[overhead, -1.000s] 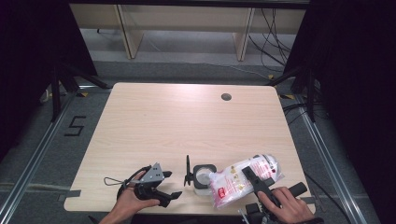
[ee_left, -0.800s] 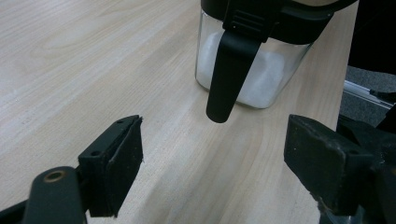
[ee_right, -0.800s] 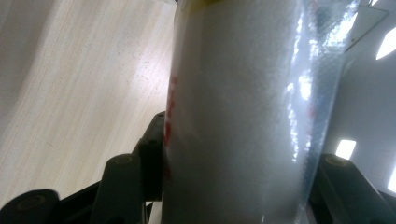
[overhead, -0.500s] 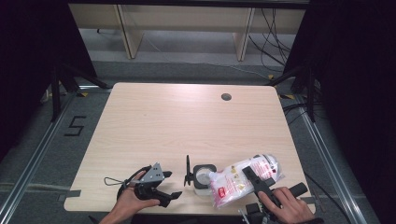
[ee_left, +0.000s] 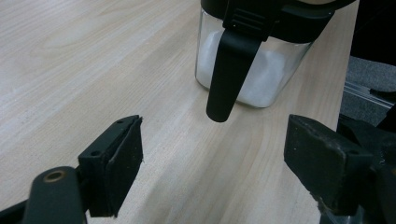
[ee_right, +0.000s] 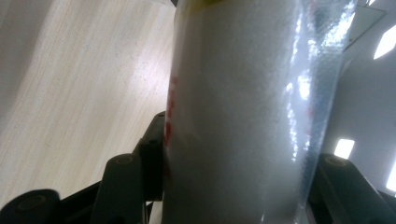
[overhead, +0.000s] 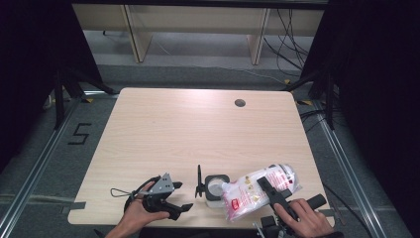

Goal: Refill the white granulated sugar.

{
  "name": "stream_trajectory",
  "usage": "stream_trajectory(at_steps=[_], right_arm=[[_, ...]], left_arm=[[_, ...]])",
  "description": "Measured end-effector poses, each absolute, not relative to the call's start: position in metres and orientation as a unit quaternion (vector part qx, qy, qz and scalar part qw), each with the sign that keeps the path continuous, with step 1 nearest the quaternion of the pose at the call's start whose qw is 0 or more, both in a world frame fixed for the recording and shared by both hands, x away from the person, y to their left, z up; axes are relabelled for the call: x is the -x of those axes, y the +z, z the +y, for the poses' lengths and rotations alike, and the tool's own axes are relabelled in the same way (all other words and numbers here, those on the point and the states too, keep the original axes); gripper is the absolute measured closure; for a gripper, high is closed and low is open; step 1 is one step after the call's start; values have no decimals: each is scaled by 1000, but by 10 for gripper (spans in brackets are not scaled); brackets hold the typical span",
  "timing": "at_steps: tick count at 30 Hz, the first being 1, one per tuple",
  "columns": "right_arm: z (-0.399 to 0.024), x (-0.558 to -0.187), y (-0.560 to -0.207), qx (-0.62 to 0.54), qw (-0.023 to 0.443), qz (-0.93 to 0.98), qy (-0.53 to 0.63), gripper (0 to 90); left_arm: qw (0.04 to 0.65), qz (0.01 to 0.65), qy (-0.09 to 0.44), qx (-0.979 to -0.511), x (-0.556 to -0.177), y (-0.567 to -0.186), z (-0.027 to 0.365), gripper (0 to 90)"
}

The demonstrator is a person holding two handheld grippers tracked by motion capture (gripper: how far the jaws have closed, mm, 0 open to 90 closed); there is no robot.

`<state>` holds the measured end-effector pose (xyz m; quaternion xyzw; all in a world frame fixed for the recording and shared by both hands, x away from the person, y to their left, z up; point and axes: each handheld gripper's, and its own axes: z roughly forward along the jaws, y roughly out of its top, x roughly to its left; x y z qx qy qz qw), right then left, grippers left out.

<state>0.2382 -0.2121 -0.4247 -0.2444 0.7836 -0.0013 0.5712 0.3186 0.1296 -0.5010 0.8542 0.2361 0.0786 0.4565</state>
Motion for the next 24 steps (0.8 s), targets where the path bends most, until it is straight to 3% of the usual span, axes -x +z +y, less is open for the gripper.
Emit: stream_trajectory(at_steps=[24], right_arm=[[-212,-237,-424,240,569,787,-5,497]], left_arm=[[464,254,62,-847,-316,-501,128,193]])
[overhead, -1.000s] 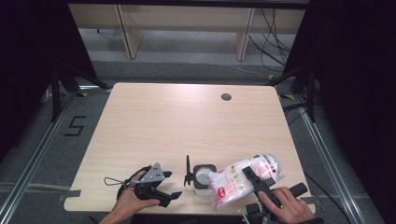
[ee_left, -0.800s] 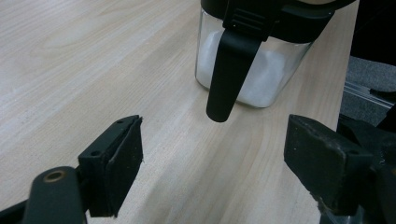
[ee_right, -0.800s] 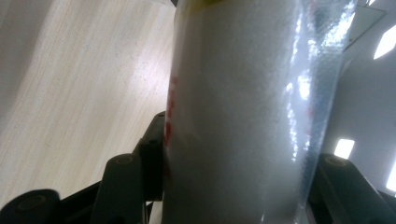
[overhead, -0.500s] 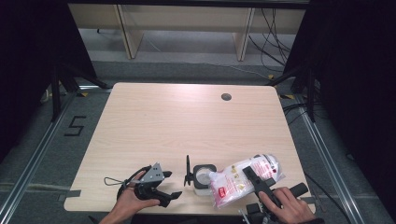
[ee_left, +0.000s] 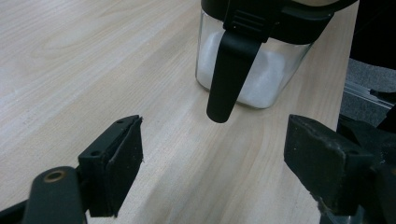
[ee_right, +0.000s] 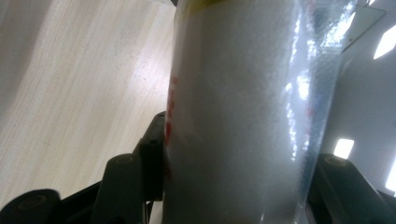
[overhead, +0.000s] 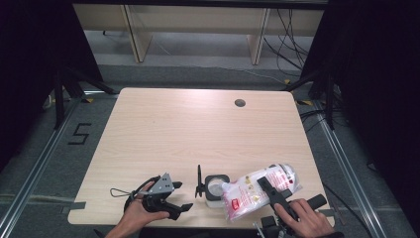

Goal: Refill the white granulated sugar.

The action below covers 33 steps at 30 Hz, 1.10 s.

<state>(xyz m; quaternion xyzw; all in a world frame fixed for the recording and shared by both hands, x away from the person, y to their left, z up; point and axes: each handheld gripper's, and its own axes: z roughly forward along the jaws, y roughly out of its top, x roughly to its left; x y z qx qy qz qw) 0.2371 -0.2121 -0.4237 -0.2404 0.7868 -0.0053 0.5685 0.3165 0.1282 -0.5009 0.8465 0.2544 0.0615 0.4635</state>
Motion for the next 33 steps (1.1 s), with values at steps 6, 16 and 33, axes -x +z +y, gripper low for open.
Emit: stream_trajectory(at_steps=[6,16,33], right_arm=[[-212,-237,-423,244,570,785,-4,498],[-213,-237,-423,241,569,786,-6,499],[-212,-237,-423,243,568,786,-5,500]], left_arm=[[454,248,74,-853,-318,-501,130,193],[466,255,70,-844,-316,-501,128,192],[467,257,68,-843,-316,-501,128,193]])
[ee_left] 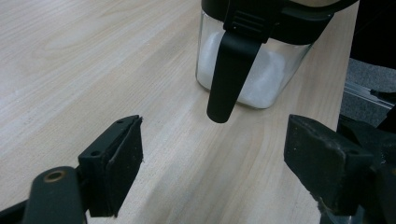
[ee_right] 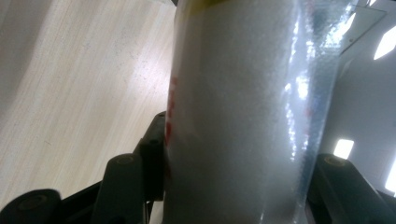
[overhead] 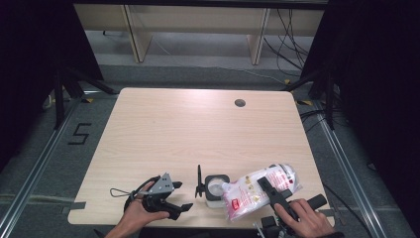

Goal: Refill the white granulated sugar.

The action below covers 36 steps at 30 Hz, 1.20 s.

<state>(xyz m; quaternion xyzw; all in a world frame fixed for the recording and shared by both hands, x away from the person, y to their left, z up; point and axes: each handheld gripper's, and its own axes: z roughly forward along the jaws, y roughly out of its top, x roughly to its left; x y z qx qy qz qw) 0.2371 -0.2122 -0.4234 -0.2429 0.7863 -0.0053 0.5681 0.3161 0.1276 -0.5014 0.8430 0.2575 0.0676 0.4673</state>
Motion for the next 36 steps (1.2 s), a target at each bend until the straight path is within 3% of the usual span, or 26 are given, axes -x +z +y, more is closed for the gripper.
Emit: stream_trajectory(at_steps=[36], right_arm=[[-212,-237,-424,244,567,787,-8,503]], left_arm=[[455,250,69,-852,-318,-500,130,193]])
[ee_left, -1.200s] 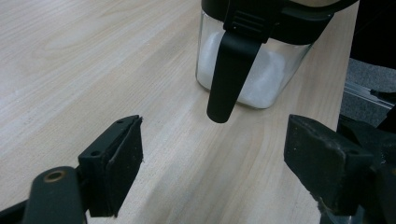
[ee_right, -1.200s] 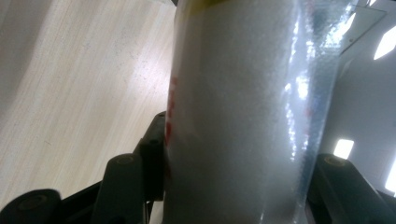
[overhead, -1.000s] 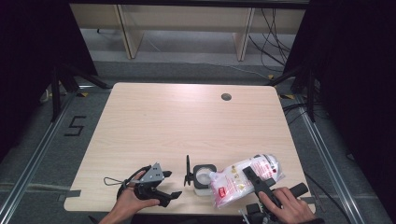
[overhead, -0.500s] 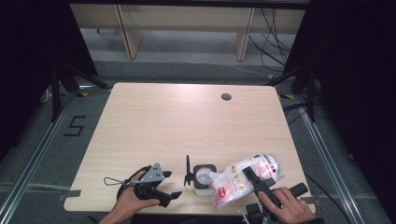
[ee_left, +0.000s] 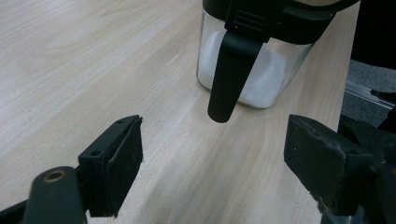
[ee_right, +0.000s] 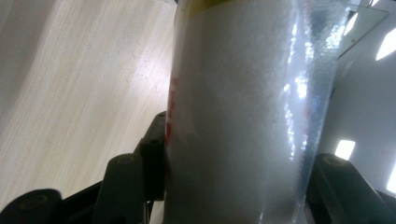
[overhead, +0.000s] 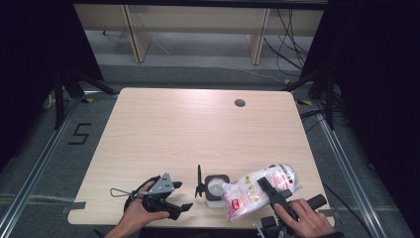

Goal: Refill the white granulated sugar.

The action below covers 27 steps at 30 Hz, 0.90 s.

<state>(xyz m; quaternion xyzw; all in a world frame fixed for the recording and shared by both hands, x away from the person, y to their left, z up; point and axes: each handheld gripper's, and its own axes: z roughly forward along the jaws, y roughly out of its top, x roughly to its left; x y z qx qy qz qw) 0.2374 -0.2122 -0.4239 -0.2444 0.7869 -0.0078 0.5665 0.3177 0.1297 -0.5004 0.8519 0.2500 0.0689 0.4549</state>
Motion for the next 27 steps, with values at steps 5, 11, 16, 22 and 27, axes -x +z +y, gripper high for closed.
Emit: stream_trajectory(at_steps=[5,11,16,22,27], right_arm=[[-213,-238,-424,245,569,785,-5,504],[-212,-237,-424,244,566,787,-8,506],[-213,-238,-424,246,568,786,-6,508],[-213,-238,-425,245,568,785,-5,512],[-213,-238,-424,249,568,784,-4,517]], left_arm=[[456,250,69,-852,-318,-500,130,193],[456,250,70,-851,-318,-500,130,192],[458,237,79,-853,-319,-500,130,193],[458,238,78,-853,-319,-500,130,192],[458,242,75,-852,-319,-501,130,192]])
